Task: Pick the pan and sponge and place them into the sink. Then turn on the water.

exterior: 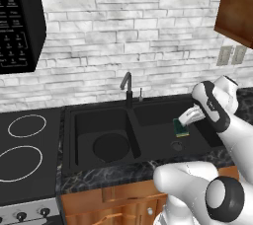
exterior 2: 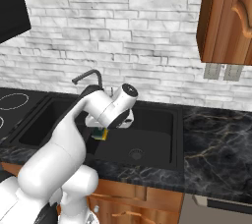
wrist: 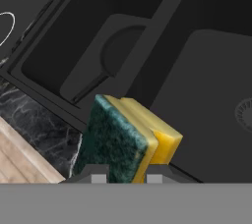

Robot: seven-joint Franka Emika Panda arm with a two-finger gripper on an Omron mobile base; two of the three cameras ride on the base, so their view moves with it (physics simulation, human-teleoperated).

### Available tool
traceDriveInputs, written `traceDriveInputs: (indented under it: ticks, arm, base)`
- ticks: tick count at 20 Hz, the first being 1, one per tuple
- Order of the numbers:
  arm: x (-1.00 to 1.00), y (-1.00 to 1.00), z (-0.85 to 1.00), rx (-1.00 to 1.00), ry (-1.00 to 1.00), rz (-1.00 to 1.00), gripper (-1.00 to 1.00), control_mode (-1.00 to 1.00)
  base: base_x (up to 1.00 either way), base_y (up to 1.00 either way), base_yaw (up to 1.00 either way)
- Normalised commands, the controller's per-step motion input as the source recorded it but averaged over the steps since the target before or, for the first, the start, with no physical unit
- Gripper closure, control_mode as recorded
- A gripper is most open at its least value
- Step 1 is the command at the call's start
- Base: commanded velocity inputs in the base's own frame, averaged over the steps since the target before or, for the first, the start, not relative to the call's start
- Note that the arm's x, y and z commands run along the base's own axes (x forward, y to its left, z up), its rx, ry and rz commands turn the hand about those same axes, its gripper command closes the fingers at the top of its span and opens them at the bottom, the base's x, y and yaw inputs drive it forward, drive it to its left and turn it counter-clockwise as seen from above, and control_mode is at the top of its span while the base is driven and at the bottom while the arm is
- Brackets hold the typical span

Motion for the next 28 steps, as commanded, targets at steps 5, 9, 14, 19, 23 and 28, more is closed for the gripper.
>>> traceDriveInputs:
  ticks: [5, 9, 14, 19, 23, 28]
  arm:
    - [0.0, 0.56, 0.04, 0.05, 0.0, 0.0, 1.0, -1.0]
    - [0.0, 0.54, 0.0, 0.05, -0.01, 0.0, 1.0, -1.0]
    - [0.01, 0.53, 0.0, 0.05, -0.02, -0.01, 1.0, -1.0]
    - [0.08, 0.48, -0.03, 0.05, -0.02, -0.01, 1.0, -1.0]
    - [0.15, 0.4, -0.07, 0.04, -0.05, -0.02, 1.0, -1.0]
    - [0.26, 0.34, -0.15, 0.03, -0.03, -0.04, 1.0, -1.0]
  base:
    - [0.0, 0.0, 0.0]
    - [0.0, 0.0, 0.0]
    - [0.0, 0.0, 0.0]
    - [0.0, 0.0, 0.0]
    - [0.0, 0.0, 0.0]
    - [0.0, 0.0, 0.0]
